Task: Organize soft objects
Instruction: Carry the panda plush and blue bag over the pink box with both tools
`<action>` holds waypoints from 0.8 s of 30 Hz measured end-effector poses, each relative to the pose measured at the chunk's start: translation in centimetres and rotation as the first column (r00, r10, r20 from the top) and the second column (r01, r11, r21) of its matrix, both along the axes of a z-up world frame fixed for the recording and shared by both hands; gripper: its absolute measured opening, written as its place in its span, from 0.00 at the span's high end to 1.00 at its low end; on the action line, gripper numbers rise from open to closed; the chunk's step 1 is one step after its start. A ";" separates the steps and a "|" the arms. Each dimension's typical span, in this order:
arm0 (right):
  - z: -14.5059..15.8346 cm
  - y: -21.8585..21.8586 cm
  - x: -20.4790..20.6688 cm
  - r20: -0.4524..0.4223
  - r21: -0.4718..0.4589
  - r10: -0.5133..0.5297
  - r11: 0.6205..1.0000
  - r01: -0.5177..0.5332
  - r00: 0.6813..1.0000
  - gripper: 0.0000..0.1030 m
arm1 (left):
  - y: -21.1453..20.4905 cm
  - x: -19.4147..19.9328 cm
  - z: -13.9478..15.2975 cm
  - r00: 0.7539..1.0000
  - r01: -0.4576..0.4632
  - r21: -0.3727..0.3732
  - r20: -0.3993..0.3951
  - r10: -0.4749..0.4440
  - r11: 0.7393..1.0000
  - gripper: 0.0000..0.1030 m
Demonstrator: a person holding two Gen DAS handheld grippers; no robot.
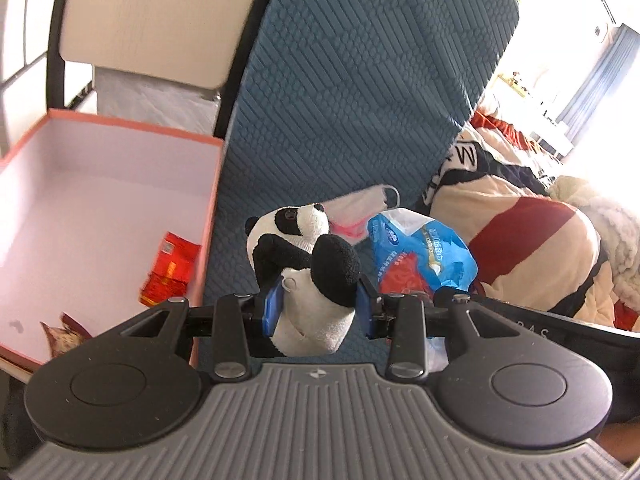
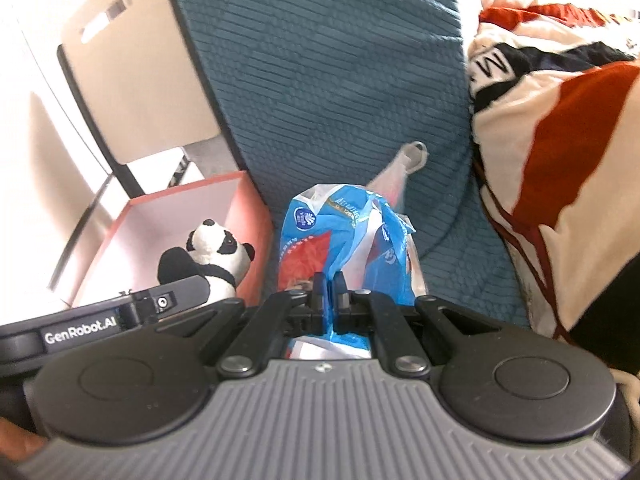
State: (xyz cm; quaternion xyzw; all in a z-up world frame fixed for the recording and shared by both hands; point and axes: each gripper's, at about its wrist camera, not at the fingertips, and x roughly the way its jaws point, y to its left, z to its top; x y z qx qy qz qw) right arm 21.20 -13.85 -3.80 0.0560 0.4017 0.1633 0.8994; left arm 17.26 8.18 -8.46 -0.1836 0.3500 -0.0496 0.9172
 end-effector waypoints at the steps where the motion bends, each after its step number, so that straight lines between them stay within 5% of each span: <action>1: 0.3 0.4 0.0 0.001 0.001 0.009 1.000 -0.009 1.000 0.95 | 0.4 -0.2 0.2 1.000 -0.006 0.001 0.003 0.006 1.000 0.58; 13: 2.4 7.9 -0.5 0.056 0.028 0.196 0.980 -0.197 0.979 0.95 | 8.2 -3.0 2.6 0.988 -0.148 0.032 0.040 0.147 0.988 0.58; 24: 1.9 15.7 -2.3 0.056 0.035 0.354 0.934 -0.356 0.934 0.95 | 16.8 -6.2 1.8 0.965 -0.261 0.030 0.011 0.261 0.965 0.58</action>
